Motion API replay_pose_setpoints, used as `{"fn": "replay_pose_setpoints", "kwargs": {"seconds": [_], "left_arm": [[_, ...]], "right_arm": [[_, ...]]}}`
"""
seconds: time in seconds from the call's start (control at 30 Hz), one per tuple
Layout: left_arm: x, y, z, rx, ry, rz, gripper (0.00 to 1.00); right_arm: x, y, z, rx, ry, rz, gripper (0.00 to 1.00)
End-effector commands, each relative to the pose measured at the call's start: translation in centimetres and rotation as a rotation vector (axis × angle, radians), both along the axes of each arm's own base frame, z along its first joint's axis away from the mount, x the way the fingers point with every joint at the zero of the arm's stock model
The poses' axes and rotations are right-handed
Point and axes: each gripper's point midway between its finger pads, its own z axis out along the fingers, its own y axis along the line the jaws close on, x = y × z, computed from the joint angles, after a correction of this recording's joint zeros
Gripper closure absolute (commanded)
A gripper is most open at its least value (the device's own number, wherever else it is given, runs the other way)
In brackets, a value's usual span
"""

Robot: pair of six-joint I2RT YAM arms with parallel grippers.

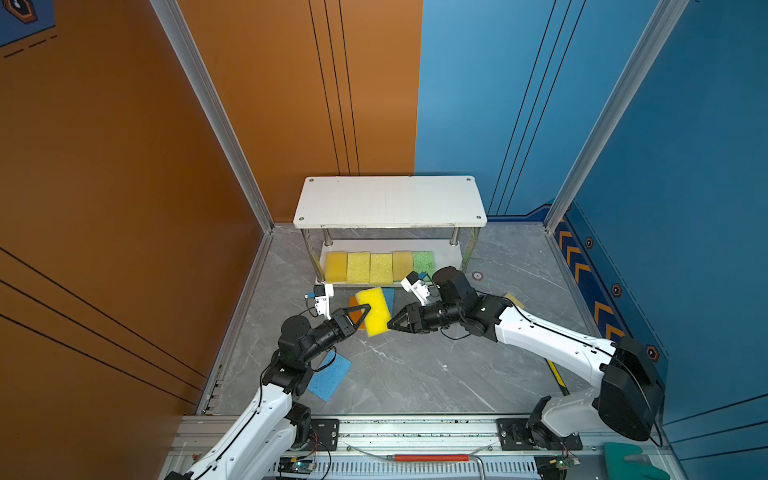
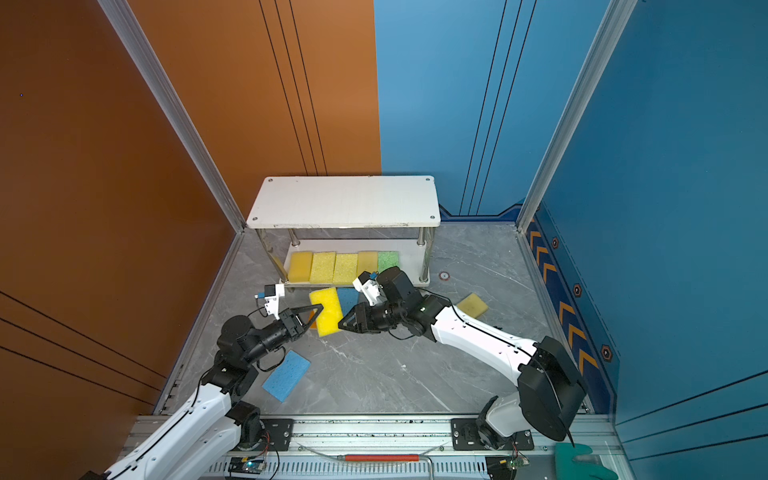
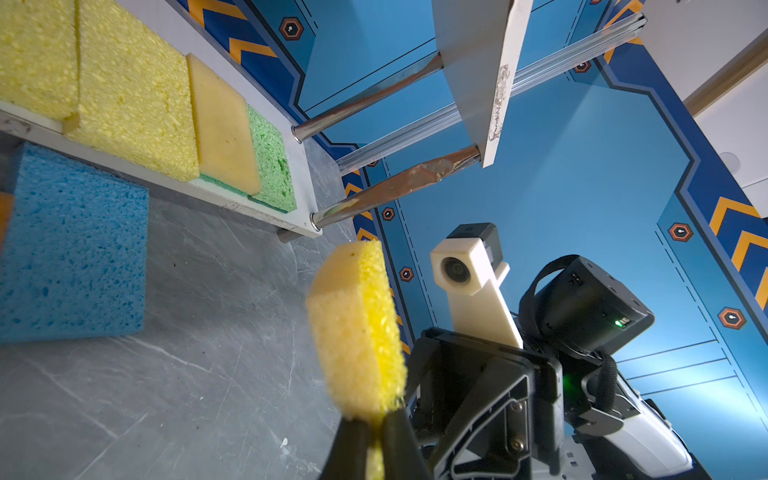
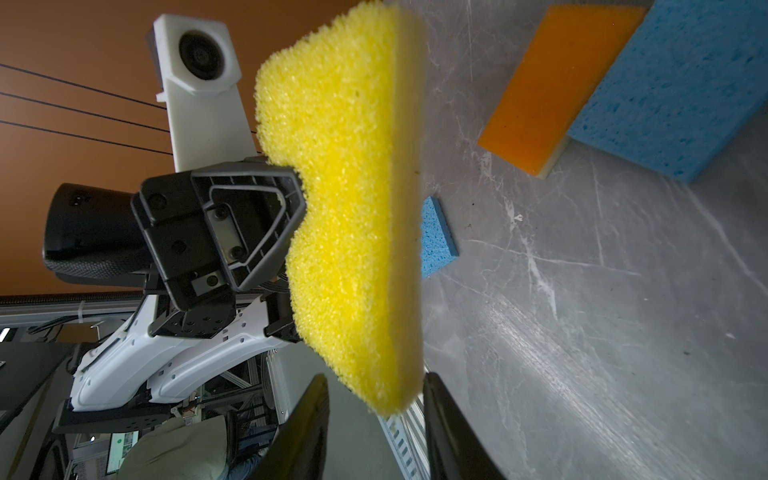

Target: Place and organize the cleaning sponges onto the shelf

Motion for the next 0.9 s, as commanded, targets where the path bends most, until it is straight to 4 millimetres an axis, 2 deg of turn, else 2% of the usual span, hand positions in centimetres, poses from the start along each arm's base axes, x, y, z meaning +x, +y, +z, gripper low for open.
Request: {"fn": "replay_pose_setpoints", "kwargs": {"seconds": [0.0,0.2,0.5,0.67,0.8,0.87], "left_arm": [[-0.43,-0.02,0.99,-0.021,-0.035,-0.021,0.94],[-0.4,0.09,0.94,-0.023,-0.033,-0.015,0.94],[-0.34,0.25,0.76,-0.023,-0.029,-0.008,0.94],[-0.4,0.26,0.94,-0.028,-0.032,-0.009,0.94],[-0.45,0.32,0.92,-0.033,-0.029,-0.007,0.94],[-0.55,0.39,1.02,-0.036,-0.032,-0.007,0.9]], "right_arm": [[-0.01,0.01,0.48,0.01,-0.019,-0.006,0.59],[-0.2,0.59,0.35,-0.001,-0.02,0.012,0.62],[-0.37,0.61,0.17,-0.012,-0.027,0.013,0.78],[-0.25,0.49,0.21,-0.018,-0.035,0.001,0.94],[-0.09,0.32,0.43,-0.022,-0.048,-0.012,1.0],[0.05,0.1,0.49,-0.03,-0.055,-0.023,1.0]]}}
